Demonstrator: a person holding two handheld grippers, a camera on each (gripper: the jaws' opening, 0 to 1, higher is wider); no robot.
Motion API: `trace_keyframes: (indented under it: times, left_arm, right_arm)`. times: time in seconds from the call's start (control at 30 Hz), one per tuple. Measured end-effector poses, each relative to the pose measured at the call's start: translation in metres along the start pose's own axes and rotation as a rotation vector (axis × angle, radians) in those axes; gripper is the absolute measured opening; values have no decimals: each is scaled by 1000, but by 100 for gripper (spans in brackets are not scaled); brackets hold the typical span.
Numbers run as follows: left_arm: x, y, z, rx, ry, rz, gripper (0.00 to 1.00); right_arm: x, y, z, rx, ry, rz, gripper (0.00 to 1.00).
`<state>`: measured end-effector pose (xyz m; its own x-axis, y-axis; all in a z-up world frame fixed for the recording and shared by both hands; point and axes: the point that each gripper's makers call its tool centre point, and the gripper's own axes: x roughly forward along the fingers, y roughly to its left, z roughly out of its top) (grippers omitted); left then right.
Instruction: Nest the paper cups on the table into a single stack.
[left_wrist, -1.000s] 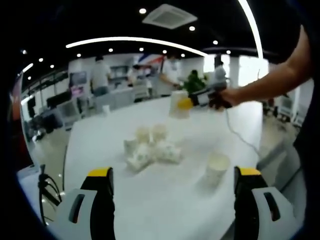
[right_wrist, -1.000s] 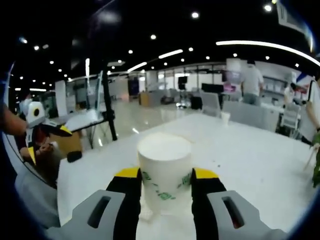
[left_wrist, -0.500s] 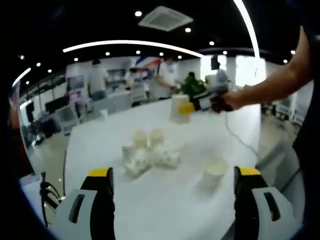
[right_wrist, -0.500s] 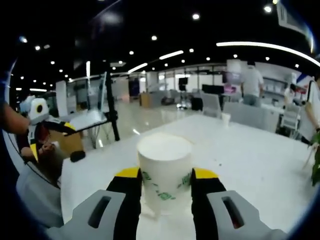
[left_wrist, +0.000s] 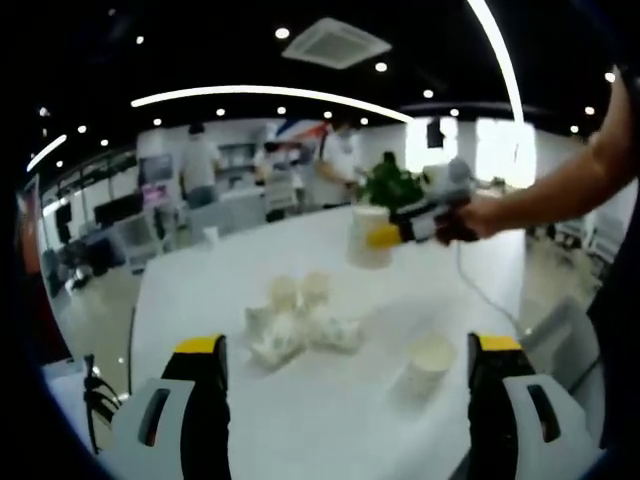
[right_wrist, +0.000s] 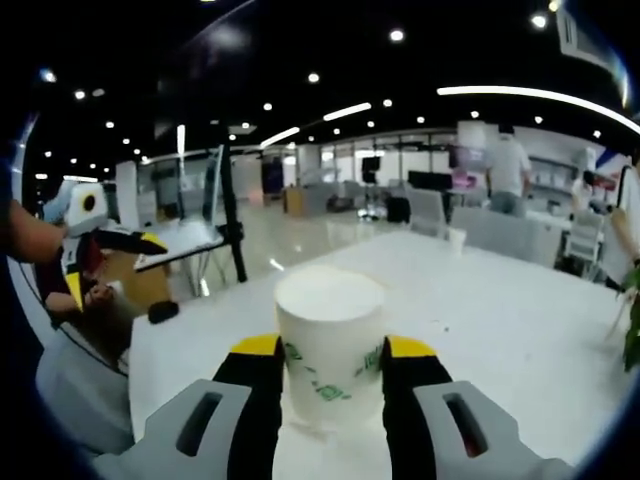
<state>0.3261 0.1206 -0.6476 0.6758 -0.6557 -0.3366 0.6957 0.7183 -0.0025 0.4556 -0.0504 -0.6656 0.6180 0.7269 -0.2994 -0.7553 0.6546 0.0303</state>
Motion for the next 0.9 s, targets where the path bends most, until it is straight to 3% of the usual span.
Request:
trace_keyframes:
  times: [0.9]
  left_arm:
    - [17, -18, 17, 23, -22, -67, 95]
  right_arm:
    - [-15, 63, -10, 16, 9, 88, 36]
